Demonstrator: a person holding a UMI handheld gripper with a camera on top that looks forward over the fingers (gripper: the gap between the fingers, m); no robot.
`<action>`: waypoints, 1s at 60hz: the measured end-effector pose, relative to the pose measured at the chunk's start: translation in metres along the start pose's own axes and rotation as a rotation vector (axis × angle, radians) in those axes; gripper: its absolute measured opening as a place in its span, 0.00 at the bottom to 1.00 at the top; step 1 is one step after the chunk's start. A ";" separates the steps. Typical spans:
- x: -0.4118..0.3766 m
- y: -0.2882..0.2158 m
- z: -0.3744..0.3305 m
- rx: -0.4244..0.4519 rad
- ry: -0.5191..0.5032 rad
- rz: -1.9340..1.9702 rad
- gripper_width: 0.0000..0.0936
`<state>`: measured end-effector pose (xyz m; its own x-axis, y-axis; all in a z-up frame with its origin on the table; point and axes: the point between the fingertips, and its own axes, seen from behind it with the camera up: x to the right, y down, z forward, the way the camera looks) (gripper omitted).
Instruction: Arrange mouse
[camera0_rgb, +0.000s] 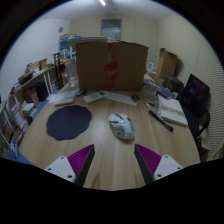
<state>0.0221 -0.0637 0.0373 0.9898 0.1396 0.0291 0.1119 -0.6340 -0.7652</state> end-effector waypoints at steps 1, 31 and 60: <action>0.006 0.000 0.006 0.001 0.006 -0.002 0.89; 0.039 -0.042 0.135 0.048 -0.010 0.055 0.88; 0.064 -0.062 0.156 0.039 0.116 0.229 0.45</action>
<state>0.0647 0.1034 -0.0132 0.9927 -0.0933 -0.0758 -0.1172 -0.6093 -0.7842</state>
